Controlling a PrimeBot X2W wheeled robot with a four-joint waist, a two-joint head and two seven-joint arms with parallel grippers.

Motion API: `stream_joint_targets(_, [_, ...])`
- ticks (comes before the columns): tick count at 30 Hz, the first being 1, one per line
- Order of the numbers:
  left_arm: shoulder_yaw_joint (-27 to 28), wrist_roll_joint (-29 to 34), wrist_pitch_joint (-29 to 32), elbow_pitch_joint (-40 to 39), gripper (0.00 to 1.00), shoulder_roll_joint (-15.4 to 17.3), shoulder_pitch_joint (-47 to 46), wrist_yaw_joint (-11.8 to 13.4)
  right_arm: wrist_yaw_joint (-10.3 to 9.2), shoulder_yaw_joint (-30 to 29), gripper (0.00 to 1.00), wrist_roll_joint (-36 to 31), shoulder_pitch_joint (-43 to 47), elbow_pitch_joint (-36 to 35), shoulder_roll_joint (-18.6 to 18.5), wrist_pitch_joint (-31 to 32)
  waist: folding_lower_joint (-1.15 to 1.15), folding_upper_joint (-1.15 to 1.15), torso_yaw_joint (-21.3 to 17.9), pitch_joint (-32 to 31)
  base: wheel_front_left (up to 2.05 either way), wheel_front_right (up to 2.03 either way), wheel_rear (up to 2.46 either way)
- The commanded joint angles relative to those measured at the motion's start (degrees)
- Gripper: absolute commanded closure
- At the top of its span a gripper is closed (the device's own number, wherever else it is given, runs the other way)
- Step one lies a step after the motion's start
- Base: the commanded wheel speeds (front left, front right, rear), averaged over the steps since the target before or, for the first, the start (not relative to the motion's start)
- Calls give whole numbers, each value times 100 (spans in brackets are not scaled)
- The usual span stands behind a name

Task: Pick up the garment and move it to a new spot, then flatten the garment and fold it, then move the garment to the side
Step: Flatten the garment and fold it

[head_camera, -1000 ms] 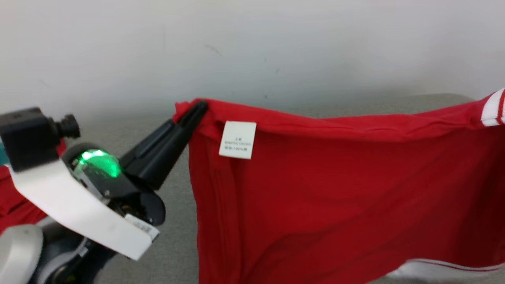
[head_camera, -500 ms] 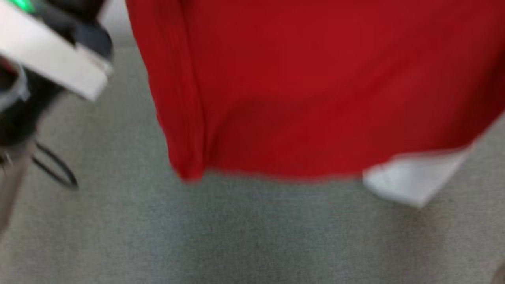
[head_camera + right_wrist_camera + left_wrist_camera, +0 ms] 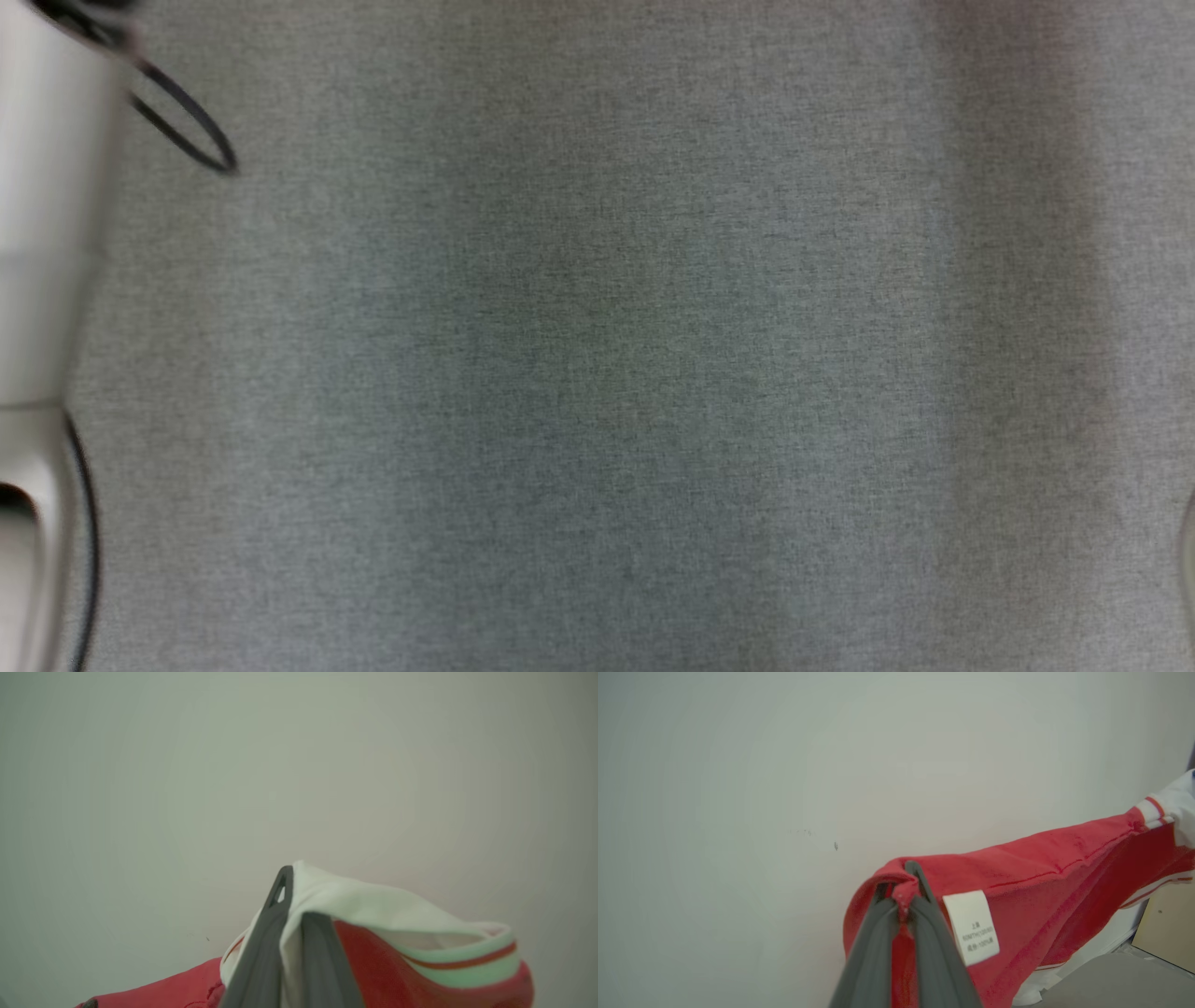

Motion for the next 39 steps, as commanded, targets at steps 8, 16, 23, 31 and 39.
stream_joint_targets(8, [-1061, -714, -587, 264, 100, 190, 1666, -15, 17, 268, 100, 497, 2729, -227, -85, -179, -3, 0, 15, -438, 0, 0, 0])
stream_joint_targets(16, [-1037, -1085, -672, -277, 100, 312, 3590, -15, 17, 345, 100, 874, 5040, -527, -214, -287, -3, 0, 59, -1107, 0, 0, 0])
stream_joint_targets(23, [-684, -832, -668, -799, 100, 147, 5140, 166, 17, 351, 100, 802, 6468, -544, -384, -225, -3, 0, 95, -1770, 0, 0, 0])
stream_joint_targets(31, [-725, -650, -666, -1355, 100, 19, 6985, 419, 16, 263, 100, 526, 7941, -625, -550, -54, -3, 0, 31, -2425, 0, 0, 0])
stream_joint_targets(39, [-933, -768, -509, -1997, 100, 180, 8146, 795, 16, 102, 100, 463, 8891, -792, -588, 254, -3, 0, 18, -2732, 0, 0, 0])
